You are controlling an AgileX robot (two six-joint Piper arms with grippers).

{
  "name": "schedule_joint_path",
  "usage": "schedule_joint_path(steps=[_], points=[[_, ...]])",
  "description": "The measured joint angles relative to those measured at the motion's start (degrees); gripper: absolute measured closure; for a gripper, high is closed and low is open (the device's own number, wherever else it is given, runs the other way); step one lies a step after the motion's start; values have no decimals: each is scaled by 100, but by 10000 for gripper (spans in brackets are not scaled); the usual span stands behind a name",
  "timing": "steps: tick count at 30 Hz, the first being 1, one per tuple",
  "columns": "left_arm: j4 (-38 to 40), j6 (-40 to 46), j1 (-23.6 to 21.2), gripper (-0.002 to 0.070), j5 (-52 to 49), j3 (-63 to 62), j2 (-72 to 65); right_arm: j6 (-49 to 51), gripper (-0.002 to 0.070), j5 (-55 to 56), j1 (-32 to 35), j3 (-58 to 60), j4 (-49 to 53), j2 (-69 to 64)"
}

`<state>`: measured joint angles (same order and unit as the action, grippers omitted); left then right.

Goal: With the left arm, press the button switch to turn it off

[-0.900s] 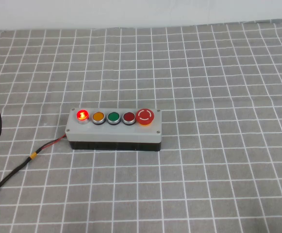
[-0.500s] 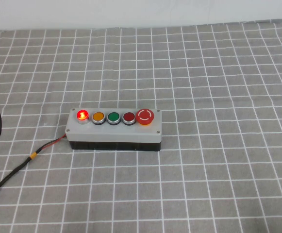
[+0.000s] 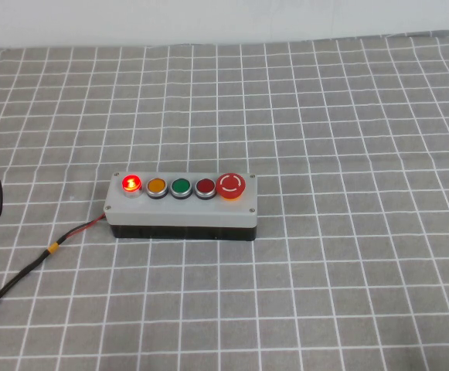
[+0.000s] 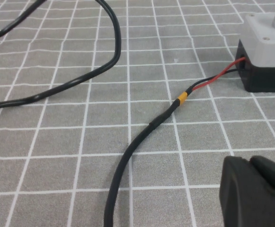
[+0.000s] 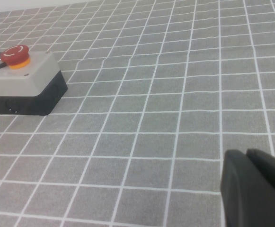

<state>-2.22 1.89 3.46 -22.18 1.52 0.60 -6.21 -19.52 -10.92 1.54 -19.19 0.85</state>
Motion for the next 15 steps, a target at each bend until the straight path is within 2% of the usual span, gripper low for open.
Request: schedule_joint_path(steps=[9,12,15], points=[[-37,-13,0,678,15,0,0,0,694,0,0,0,10,0],[373,-189,0,678,251,0,0,0,694,0,0,0,10,0],[1298,-632,0,678,885,0,0,0,694,0,0,0,10,0]])
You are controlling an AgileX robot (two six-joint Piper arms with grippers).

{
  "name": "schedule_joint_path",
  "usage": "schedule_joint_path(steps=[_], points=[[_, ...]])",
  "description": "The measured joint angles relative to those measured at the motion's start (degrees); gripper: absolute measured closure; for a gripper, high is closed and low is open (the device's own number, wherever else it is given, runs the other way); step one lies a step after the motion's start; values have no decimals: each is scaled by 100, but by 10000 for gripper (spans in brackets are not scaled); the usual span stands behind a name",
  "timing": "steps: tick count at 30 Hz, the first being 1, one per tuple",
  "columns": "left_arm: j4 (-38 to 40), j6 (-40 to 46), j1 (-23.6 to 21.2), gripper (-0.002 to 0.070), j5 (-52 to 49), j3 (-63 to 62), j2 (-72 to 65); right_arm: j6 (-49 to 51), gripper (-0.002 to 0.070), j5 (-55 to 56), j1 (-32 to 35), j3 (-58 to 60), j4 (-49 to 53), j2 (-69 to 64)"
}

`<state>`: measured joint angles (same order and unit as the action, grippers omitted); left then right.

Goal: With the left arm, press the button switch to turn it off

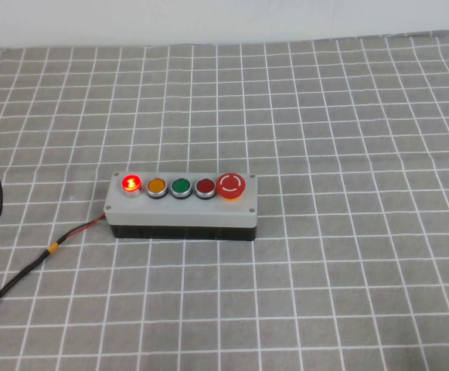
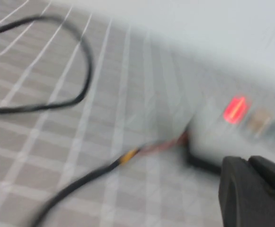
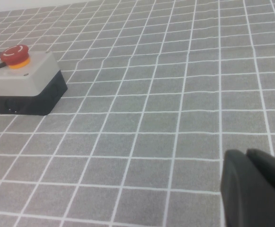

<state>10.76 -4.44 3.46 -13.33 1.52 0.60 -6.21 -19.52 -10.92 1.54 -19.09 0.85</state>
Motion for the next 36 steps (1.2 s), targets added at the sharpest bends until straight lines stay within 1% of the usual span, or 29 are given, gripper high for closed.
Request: schedule_joint_path(steps=[2,5,10,13,16,18,22,26,28,31,33,36], points=[[601,-234,0,678,466,0,0,0,694,0,0,0,0,0],[978,-330,0,678,914,0,0,0,694,0,0,0,11,0],[1106,-330,0,678,1162,0,0,0,694,0,0,0,11,0],[1128,-330,0,678,1115,0,0,0,694,0,0,0,11,0],[1128,-250,20,678,417,-472,-180,0,694,0,0,0,11,0],[1128,23,33,678,-205,-1040,-606,0,694,0,0,0,11,0],[1104,932,33,678,-1829,-2421,-1993,0,694,0,0,0,11,0],[1069,1484,33,678,-3300,-3832,-3710,0,694,0,0,0,11,0],[1056,1751,43,678,-3833,-4386,-4453,0,694,0,0,0,11,0],[1056,2051,78,678,-4267,-5124,-5496,0,694,0,0,0,11,0],[1042,2129,170,678,-4231,-5515,-6166,0,694,0,0,0,11,0],[1017,2192,421,678,-4014,-6092,-7020,0,694,0,0,0,11,0]])
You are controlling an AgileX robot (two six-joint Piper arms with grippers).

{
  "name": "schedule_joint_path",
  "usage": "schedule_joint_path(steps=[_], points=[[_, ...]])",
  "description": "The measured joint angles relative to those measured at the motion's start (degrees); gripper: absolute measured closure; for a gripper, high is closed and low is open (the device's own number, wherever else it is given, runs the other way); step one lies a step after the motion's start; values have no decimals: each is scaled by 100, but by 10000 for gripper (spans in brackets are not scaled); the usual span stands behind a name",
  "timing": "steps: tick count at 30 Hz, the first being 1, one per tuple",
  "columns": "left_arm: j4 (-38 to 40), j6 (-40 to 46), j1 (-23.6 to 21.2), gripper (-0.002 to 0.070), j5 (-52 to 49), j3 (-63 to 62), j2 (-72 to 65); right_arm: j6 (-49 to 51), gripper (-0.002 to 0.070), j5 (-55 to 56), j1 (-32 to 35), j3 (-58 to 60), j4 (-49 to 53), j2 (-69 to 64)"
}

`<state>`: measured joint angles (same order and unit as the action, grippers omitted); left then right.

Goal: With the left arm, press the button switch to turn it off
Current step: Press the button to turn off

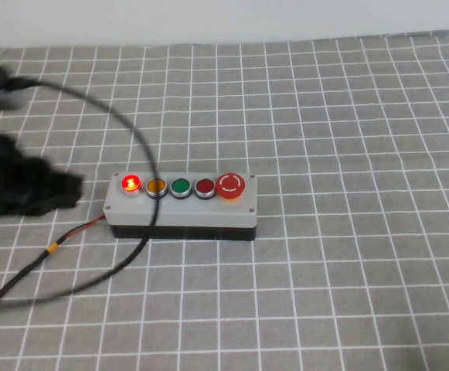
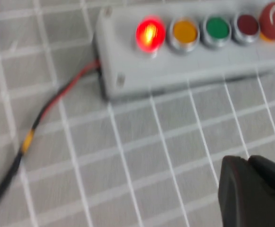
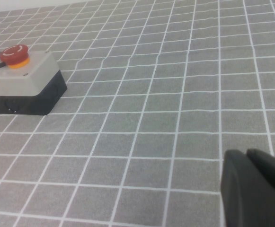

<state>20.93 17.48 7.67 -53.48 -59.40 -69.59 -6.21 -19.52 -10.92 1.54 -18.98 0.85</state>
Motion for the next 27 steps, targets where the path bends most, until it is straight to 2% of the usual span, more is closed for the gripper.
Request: schedule_joint_path(steps=[6,11,19,27], points=[[-184,68,465,678,141,-1072,-1760,0,694,0,0,0,0,0],[-277,81,501,678,-92,-1995,-2823,0,694,0,0,0,0,0],[-733,42,501,678,-295,-2410,-3162,0,694,0,0,0,0,0],[-796,9,501,678,-212,-2426,-3400,0,694,0,0,0,0,0]])
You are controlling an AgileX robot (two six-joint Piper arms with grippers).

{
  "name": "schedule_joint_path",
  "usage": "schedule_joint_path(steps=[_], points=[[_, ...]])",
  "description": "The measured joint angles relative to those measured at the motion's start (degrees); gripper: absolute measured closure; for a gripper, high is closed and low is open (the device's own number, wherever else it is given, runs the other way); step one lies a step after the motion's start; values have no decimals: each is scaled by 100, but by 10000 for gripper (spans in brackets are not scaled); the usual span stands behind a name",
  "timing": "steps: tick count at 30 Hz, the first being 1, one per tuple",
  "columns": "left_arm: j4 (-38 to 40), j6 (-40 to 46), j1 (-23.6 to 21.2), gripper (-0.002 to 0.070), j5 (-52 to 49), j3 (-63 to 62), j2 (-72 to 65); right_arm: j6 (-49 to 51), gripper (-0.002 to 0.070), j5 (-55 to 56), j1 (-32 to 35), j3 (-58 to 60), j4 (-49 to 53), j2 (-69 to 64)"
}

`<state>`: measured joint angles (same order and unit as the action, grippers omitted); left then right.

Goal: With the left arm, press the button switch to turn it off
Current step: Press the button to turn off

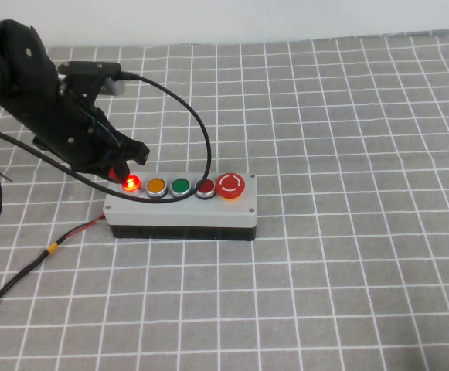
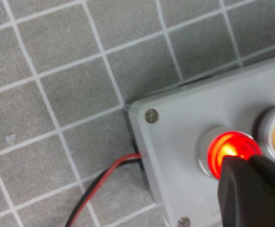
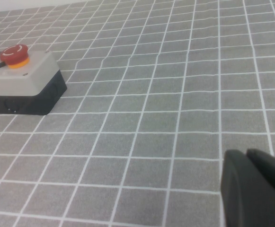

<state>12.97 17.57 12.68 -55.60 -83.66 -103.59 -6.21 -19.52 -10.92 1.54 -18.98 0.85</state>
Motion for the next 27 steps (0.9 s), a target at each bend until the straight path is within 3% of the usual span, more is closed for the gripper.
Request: schedule_joint_path(steps=[27], points=[[-13,0,0,678,82,-92,-290,0,694,0,0,0,0,0]])
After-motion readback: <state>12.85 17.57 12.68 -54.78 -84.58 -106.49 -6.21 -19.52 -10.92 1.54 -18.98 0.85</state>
